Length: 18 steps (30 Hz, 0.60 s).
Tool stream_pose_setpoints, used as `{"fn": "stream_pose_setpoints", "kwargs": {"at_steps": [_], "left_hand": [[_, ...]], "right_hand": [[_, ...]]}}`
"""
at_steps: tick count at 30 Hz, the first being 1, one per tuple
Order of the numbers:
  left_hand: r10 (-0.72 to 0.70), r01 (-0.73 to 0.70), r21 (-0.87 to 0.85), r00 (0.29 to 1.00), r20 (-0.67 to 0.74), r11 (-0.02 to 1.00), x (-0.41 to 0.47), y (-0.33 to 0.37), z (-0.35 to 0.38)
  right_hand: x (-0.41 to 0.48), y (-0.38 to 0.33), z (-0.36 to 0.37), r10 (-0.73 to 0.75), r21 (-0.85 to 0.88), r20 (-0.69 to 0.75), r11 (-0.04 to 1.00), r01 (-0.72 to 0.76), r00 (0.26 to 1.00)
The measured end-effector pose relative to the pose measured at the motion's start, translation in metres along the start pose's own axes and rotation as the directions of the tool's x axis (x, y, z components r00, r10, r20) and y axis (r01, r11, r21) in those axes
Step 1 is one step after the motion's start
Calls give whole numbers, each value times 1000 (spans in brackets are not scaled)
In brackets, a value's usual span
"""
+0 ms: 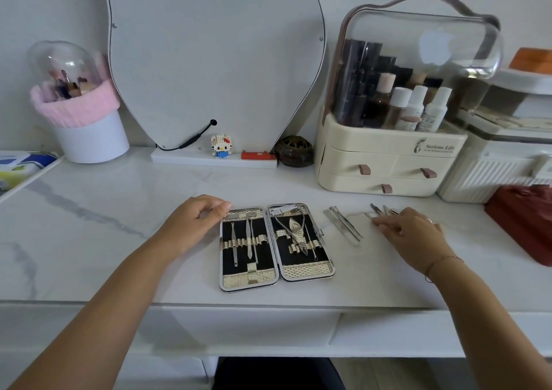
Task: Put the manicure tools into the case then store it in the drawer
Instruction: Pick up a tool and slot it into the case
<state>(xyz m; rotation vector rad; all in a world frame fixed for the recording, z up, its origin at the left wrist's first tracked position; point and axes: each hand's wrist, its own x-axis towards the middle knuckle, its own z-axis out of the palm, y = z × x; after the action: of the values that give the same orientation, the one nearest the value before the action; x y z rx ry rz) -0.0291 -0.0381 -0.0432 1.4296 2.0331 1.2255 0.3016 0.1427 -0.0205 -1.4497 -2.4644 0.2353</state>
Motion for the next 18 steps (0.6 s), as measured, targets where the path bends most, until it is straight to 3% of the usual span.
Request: {"fn": "stream_pose_setpoints", "kwargs": {"at_steps": [3,7,18], "left_hand": [[-5,5,-1,1000,-3,1000,-1,1,0],[2,-2,8,1000,0,1000,-1,2,0],[1,-1,-8,1000,7,1000,-3,3,0]], "right_hand": [[0,-5,3,-72,20,-19,997,73,997],[7,-11,0,5,39,-81,999,-2,997],[27,-23,-8,85,-117,186,991,-64,979]]}}
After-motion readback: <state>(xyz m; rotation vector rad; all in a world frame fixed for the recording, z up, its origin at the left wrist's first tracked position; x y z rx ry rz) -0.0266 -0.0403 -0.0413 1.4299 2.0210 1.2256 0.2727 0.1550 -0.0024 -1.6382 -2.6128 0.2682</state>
